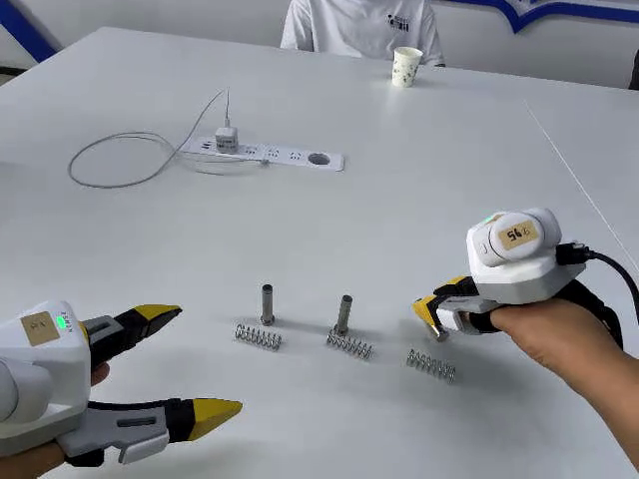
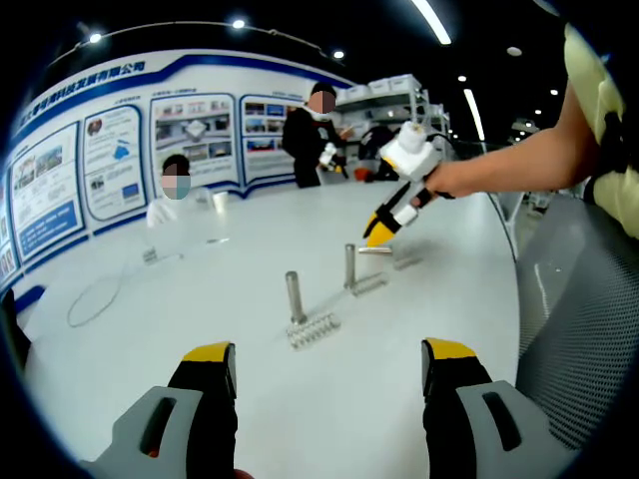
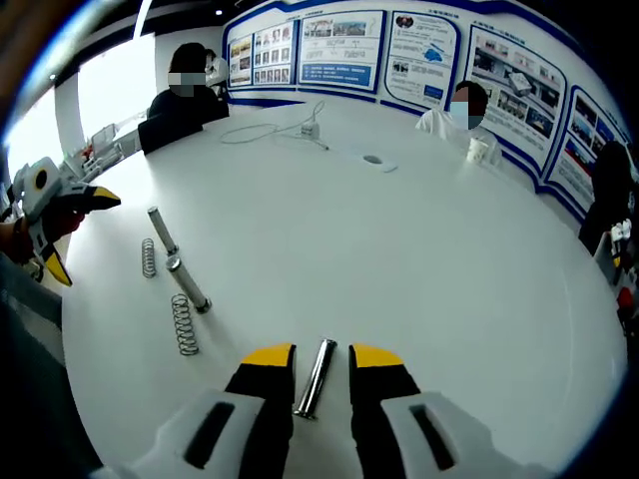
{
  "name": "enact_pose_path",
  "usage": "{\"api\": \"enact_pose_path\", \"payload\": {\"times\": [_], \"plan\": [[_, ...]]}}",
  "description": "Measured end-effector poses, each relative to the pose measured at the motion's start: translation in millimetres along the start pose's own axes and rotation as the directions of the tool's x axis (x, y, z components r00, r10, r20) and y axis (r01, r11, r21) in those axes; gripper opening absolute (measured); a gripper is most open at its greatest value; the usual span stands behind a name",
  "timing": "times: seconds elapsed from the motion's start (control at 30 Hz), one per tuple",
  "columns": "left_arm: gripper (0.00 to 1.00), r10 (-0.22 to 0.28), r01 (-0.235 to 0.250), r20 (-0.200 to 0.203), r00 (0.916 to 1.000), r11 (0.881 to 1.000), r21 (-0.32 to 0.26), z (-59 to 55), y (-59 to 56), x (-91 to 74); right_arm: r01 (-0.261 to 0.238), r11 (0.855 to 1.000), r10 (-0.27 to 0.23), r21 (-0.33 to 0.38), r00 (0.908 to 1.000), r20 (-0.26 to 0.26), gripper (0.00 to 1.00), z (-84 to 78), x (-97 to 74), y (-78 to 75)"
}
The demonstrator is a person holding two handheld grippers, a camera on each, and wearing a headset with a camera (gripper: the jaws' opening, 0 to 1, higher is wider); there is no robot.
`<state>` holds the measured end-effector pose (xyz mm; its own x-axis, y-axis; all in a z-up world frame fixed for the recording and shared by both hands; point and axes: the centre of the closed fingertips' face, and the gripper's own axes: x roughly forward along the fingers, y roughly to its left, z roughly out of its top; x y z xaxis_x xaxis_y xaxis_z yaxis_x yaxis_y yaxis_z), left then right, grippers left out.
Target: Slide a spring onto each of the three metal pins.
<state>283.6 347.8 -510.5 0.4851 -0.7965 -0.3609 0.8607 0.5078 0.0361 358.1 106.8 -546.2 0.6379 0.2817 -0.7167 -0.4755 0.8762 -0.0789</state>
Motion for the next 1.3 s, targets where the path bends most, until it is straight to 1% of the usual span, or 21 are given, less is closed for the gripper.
{"api": "enact_pose_path", "payload": {"times": [0.5,0.73,0.87,1.0,1.13,1.3], "plan": [[0.77,-0.008,0.008,0.003,1.0,1.0,-0.01,-1.3,-0.5,3.5,0.009,0.999,-0.007,0.033,0.9988,-0.049,0.18,-8.2,12.6,-1.5],[0.77,-0.007,0.007,0.0,1.0,1.0,-0.016,-3.9,-0.1,3.1,0.013,0.999,-0.01,0.051,0.9984,-0.056,0.17,-7.3,15.5,-2.5],[0.77,-0.008,0.008,-0.001,1.0,1.0,-0.017,-4.1,0.2,3.2,0.02,0.998,-0.016,0.061,0.9976,-0.068,0.15,-9.8,16.9,-3.9],[0.77,-0.008,0.008,-0.001,1.0,1.0,-0.018,-3.9,0.8,3.5,0.022,0.997,-0.017,0.074,0.9977,-0.066,0.14,-8.6,17.3,-5.4],[0.77,-0.01,0.01,-0.001,0.9999,1.0,-0.017,-3.8,0.6,3.8,0.025,0.996,-0.019,0.081,0.9973,-0.071,0.11,-9.0,17.3,-5.9],[0.77,-0.01,0.01,-0.001,0.9999,1.0,-0.018,-4.1,-0.1,3.5,0.024,0.995,-0.016,0.1,0.997,-0.076,0.11,-9.6,17.0,-6.3]]}}
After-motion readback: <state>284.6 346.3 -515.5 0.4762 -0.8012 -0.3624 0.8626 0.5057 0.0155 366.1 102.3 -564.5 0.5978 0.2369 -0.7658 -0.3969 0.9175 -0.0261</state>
